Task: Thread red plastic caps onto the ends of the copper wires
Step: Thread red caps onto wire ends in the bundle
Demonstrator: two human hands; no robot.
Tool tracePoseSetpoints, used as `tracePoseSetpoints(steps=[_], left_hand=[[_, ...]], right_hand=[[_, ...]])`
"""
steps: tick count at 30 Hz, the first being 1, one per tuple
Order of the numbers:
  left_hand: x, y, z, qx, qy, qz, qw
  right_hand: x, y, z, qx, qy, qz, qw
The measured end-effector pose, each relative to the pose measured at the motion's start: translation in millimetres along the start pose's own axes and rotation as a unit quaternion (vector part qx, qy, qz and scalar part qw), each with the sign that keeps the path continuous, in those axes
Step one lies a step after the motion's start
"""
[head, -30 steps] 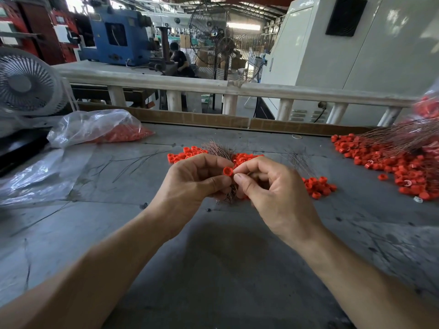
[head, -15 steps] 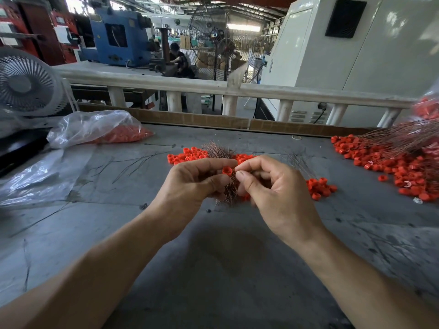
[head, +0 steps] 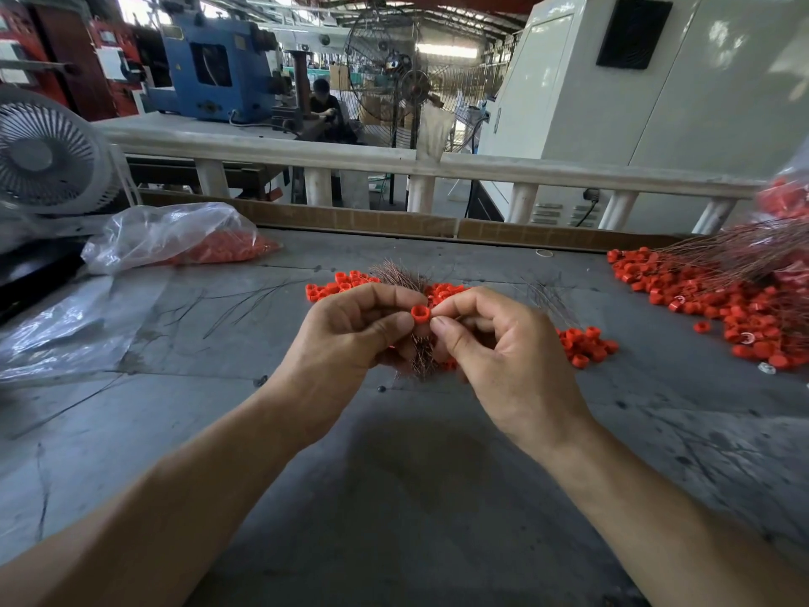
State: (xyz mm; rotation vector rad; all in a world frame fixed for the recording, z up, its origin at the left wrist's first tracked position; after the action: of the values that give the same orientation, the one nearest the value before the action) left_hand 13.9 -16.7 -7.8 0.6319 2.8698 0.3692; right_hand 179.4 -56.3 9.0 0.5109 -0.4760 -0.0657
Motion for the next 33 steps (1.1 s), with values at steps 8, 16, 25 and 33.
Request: tracePoseSetpoints(steps=[8, 16, 25, 33], left_hand=[[0.3, 0.5, 1.3, -0.017, 0.029, -0.016, 0.999], [-0.1, -1.6, -3.0, -0.008, 0.042, -0.023, 0.999], [1.3, -1.7, -2.7, 0.017, -0.001, -0.028, 0.999], [1.9, -0.7, -2.6, 0.045, -0.058, -0.031, 0.997]], right_hand=[[-0.8, -0.7, -2.3, -0.009, -0.037, -0.010, 0.999], [0.2, -1.7, -1.3, -0.016, -0.056, -0.010, 0.998], [0.0, -1.2, -3.9, -0.052, 0.012, 0.009, 0.999], [-2.1, 0.1, -9.6, -0.079, 0.113, 0.024, 0.990]])
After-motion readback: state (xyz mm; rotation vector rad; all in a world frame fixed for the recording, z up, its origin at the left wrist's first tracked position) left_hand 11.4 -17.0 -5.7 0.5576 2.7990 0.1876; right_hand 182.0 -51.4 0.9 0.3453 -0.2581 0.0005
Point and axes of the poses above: each hand's wrist, its own y-axis towards the middle knuckle, its own x-axis out of the back of the hand, z = x × y, the point moved 3 cm from there along y, towards the middle knuckle, and after that the axes turned 4 degrees about z, right-handed, at the moved point
